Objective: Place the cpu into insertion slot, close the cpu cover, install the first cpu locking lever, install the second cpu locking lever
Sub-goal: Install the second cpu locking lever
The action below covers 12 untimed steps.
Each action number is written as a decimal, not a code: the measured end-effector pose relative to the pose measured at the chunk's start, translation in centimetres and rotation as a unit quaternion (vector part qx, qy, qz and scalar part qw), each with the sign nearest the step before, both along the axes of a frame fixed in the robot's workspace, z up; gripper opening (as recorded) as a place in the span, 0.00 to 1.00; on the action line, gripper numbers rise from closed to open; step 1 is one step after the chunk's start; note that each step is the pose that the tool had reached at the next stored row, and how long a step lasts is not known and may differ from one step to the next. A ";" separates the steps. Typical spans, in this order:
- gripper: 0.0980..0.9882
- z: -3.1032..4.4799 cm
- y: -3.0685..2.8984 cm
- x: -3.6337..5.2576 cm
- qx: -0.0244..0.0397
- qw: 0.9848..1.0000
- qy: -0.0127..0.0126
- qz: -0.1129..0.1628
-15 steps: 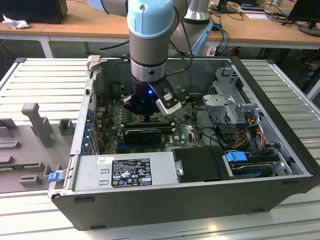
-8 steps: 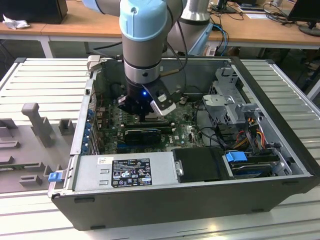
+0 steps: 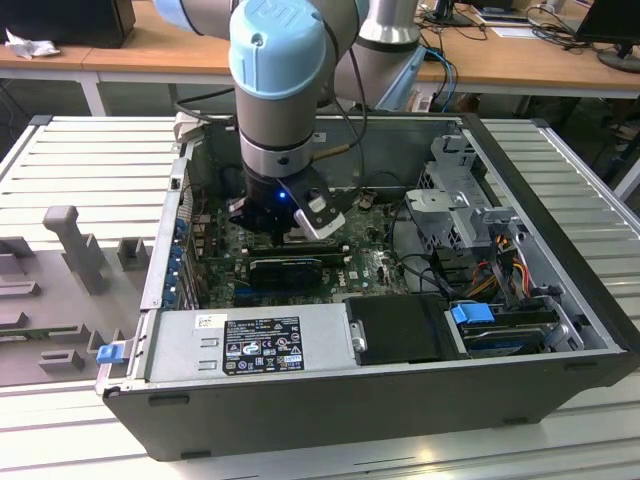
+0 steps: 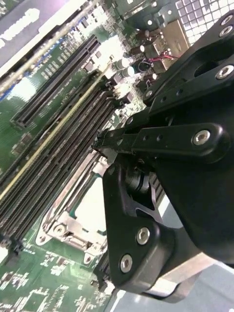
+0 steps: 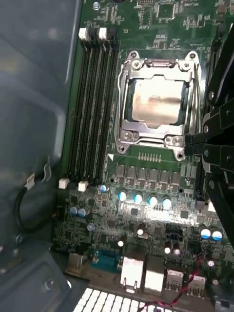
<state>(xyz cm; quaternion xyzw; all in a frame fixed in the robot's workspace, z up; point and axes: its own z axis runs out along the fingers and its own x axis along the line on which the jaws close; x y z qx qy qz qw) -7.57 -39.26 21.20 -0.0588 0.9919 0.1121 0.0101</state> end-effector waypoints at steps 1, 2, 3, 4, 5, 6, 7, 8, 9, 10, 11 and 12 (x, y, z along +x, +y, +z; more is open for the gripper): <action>0.01 -0.04 -0.09 -0.06 0.003 1.000 0.000 0.000; 0.01 -0.10 -0.22 -0.12 0.006 1.000 0.000 0.000; 0.01 -0.18 -0.38 -0.16 0.011 1.000 0.000 0.000; 0.01 -0.27 -0.54 -0.18 0.016 1.000 0.000 0.000; 0.01 -0.32 -0.65 -0.20 0.019 1.000 0.000 0.000; 0.01 -0.37 -0.85 -0.32 0.026 1.000 0.000 0.000; 0.01 -0.40 -0.98 -0.37 0.030 1.000 0.000 0.000; 0.01 -0.55 -1.05 -0.39 0.034 0.999 0.000 0.000; 0.01 -0.67 -1.05 -0.39 0.035 0.999 0.000 0.000; 0.01 -0.80 -1.05 -0.39 0.036 0.999 0.000 0.000; 0.01 -0.93 -1.06 -0.39 0.037 0.999 0.000 0.000; 0.01 -1.01 -1.06 -0.39 0.038 0.999 0.000 0.000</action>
